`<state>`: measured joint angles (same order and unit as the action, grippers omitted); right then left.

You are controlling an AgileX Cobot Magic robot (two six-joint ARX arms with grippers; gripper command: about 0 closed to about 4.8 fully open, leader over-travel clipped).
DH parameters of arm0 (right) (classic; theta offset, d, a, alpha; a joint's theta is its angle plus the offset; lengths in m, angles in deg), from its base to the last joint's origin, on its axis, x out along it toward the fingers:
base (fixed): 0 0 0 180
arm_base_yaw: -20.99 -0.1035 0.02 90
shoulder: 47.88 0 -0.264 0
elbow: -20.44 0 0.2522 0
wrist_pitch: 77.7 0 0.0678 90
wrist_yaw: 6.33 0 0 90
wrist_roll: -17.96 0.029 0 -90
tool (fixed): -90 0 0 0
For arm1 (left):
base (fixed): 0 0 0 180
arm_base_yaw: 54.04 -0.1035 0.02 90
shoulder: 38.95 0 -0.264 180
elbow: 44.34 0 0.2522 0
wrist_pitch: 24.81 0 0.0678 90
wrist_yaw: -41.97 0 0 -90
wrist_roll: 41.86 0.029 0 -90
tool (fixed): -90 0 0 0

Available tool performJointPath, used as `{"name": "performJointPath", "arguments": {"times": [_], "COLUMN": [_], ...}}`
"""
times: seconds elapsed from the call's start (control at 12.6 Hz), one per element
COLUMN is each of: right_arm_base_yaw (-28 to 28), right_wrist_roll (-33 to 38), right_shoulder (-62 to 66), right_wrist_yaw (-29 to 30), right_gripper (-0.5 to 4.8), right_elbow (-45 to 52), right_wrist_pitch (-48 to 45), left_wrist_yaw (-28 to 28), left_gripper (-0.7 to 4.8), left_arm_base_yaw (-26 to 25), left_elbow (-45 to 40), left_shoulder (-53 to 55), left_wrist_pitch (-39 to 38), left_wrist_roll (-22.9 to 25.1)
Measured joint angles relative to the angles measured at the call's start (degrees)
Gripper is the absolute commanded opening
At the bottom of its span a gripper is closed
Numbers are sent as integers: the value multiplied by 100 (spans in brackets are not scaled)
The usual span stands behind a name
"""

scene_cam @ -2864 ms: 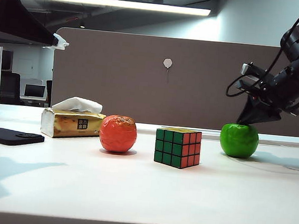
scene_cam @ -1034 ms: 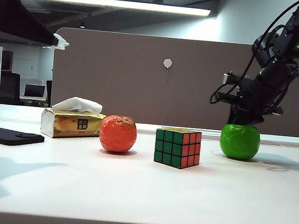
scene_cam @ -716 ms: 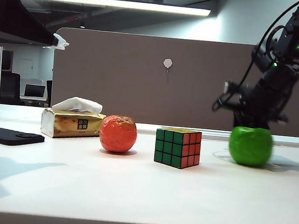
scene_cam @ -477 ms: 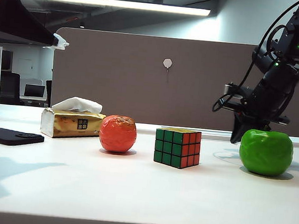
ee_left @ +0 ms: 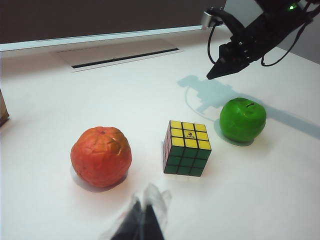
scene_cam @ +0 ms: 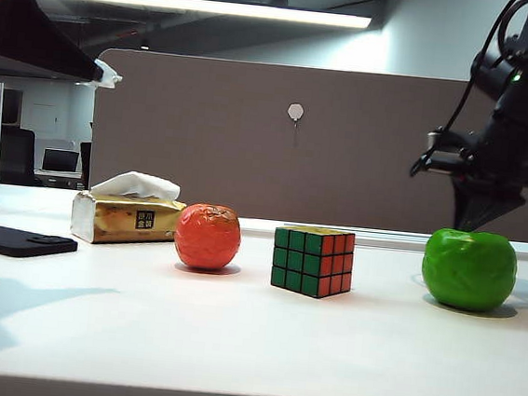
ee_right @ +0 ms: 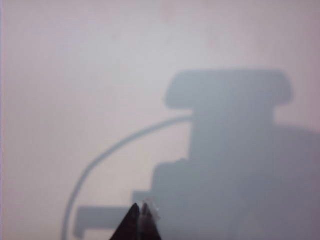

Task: Move all the fruits on the tabletop near the face of the Rubik's cube that has the color most similar to each fruit.

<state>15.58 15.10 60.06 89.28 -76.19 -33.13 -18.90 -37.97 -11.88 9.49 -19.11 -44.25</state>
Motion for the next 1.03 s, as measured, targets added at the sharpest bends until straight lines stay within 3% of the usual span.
{"name": "performJointPath", "arguments": {"times": [0.32,1.03], "right_arm_base_yaw": [92,116], "right_wrist_roll": [-20,-46], "right_shoulder": [-111,-107], "right_wrist_yaw": [-407,-435], "right_gripper": [0,0], "right_elbow": [7,17], "right_wrist_pitch": [741,1130], "left_wrist_yaw": [2,26], "left_gripper": [-5,-5], "left_arm_base_yaw": [-2,0], "left_elbow": [0,0], "left_shoulder": [0,0], "left_wrist_pitch": [0,0], "left_wrist_roll": [0,-2]}}
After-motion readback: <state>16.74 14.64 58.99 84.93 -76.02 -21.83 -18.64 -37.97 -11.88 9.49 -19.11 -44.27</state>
